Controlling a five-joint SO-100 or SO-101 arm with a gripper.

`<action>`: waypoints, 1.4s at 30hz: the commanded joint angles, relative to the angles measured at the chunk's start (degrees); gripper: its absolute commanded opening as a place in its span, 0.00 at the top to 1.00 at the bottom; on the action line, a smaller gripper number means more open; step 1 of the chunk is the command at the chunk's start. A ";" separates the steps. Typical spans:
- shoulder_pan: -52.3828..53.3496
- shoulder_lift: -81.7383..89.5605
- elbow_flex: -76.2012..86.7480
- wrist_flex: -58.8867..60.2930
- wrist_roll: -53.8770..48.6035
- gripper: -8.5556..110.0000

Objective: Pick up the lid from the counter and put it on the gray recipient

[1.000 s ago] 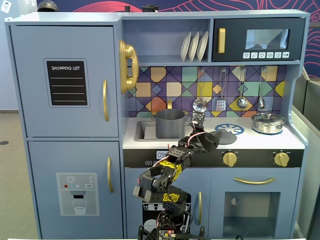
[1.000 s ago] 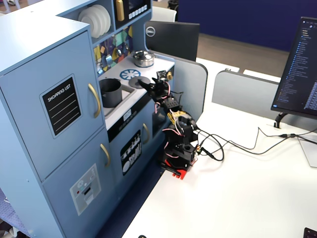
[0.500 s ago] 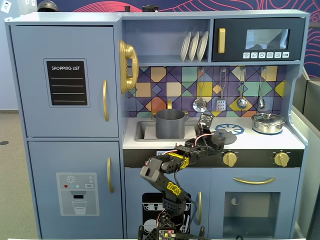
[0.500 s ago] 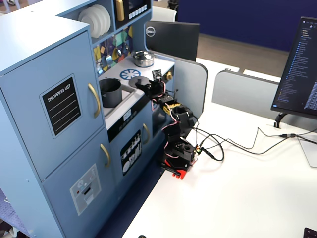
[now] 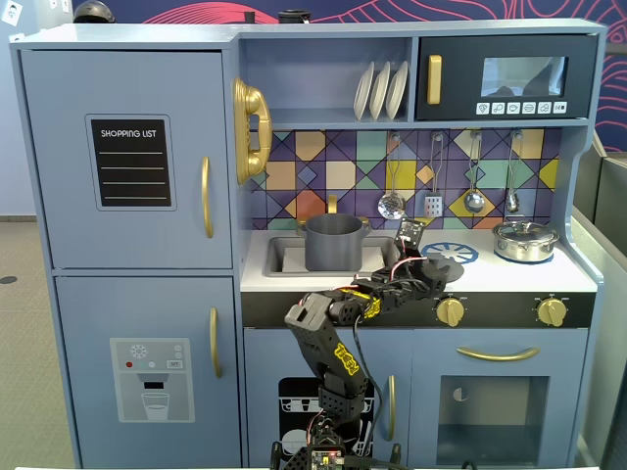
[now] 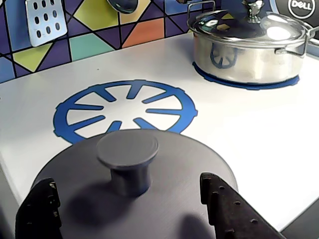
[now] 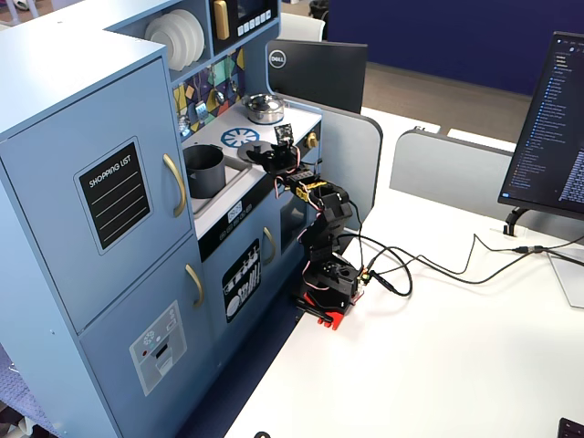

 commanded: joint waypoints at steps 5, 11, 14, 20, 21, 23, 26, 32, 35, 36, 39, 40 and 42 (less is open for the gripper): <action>0.09 -3.34 -6.50 -2.72 -0.62 0.70; -0.53 -6.33 -8.17 -3.43 -1.05 0.71; -0.79 -8.09 -9.67 -3.60 -1.14 0.71; -1.23 -11.43 -11.87 -4.48 -1.76 0.74; -1.41 -12.04 -12.13 -4.57 -2.20 0.76; -1.76 -13.27 -12.30 -4.75 -3.34 0.85; -2.64 -14.24 -11.43 -4.66 -3.08 0.93; -4.48 -13.80 -9.49 -6.50 -2.11 0.93; -4.75 -12.04 -10.11 -6.68 -2.29 0.93; -4.83 -11.25 -10.37 -6.68 -2.37 0.93; -4.83 -8.00 -11.43 -5.98 -2.72 0.93; -4.83 -6.86 -12.13 -5.19 -2.81 0.93; -4.92 -4.31 -13.71 -3.08 -2.81 0.93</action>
